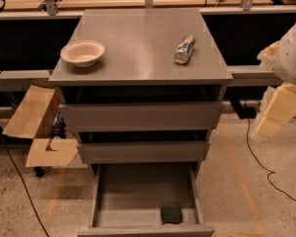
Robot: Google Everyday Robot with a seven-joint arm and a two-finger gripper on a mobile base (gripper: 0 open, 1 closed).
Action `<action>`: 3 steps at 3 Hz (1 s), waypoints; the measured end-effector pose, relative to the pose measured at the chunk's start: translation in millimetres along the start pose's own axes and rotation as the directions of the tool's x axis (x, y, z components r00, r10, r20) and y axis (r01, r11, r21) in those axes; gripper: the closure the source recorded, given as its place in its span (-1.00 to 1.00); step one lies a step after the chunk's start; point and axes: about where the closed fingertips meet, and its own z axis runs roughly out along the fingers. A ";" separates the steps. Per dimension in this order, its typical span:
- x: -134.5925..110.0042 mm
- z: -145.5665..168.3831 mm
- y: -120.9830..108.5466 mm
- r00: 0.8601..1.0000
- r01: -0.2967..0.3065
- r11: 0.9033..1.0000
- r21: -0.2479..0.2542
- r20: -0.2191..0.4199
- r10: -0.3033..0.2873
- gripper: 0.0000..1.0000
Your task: Pick sponge from bottom drawer and place on counter
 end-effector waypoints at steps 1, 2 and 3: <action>8.0 47.5 -2.9 0.988 -0.135 0.991 -0.005 0.080 0.135 -1.00; 16.7 97.2 -12.3 0.959 -0.247 0.969 -0.016 0.142 0.247 -1.00; 14.5 101.7 -19.1 0.955 -0.254 0.967 0.001 0.159 0.251 -1.00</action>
Offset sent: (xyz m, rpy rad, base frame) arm 0.0702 -0.0096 -0.1498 0.3292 -0.0093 -0.3095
